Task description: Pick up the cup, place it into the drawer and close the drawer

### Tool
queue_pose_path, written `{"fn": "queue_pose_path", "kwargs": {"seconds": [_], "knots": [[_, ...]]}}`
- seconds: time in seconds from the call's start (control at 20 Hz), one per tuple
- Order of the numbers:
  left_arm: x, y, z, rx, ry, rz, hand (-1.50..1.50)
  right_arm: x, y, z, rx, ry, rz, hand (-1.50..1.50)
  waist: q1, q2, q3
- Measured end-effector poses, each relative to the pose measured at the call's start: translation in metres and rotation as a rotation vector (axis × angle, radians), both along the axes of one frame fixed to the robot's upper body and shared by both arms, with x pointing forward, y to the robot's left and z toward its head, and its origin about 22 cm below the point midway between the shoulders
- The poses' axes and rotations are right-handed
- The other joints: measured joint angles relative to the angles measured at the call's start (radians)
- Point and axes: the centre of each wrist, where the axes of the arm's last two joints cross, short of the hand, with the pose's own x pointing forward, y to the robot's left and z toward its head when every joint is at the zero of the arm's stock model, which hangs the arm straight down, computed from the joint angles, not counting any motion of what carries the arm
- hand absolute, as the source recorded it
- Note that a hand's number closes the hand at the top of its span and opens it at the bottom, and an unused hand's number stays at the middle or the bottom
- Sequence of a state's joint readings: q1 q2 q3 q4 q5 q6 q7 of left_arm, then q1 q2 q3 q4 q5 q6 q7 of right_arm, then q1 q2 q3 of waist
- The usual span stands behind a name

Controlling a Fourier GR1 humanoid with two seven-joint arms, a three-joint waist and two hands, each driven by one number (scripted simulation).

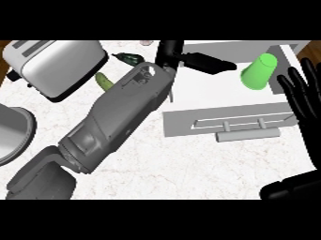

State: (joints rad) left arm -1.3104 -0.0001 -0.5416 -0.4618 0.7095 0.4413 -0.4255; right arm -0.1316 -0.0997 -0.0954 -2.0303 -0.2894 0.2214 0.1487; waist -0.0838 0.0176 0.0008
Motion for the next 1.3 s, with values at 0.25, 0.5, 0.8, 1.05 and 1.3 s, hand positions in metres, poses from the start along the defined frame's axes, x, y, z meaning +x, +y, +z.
{"fn": "queue_pose_path", "kwargs": {"seconds": [0.25, 0.5, 0.8, 1.05, 1.3], "knots": [[-0.002, -0.001, 0.008, -0.113, -0.002, -0.049, -1.5, -0.003, -0.014, 0.006, 0.009, 0.008, 0.003, 1.5, 0.036, -0.009, 0.0], [-0.003, 0.012, 0.011, -0.187, 0.013, -0.04, -1.5, -0.009, -0.023, 0.008, -0.073, 0.0, 0.035, 1.5, 0.073, -0.019, -0.001], [-0.001, 0.061, 0.011, -0.261, 0.035, 0.026, -1.5, -0.02, -0.028, 0.013, -0.264, -0.004, 0.044, 1.5, 0.103, -0.028, -0.001], [-0.017, 0.104, -0.007, -0.292, 0.059, 0.068, -1.5, -0.019, -0.024, 0.01, -0.39, 0.012, 0.029, 1.5, 0.116, -0.029, -0.001], [-0.046, 0.152, -0.019, -0.311, 0.079, 0.092, -1.5, -0.017, -0.015, -0.001, -0.466, 0.053, 0.004, 1.5, 0.117, -0.027, -0.001]]}}
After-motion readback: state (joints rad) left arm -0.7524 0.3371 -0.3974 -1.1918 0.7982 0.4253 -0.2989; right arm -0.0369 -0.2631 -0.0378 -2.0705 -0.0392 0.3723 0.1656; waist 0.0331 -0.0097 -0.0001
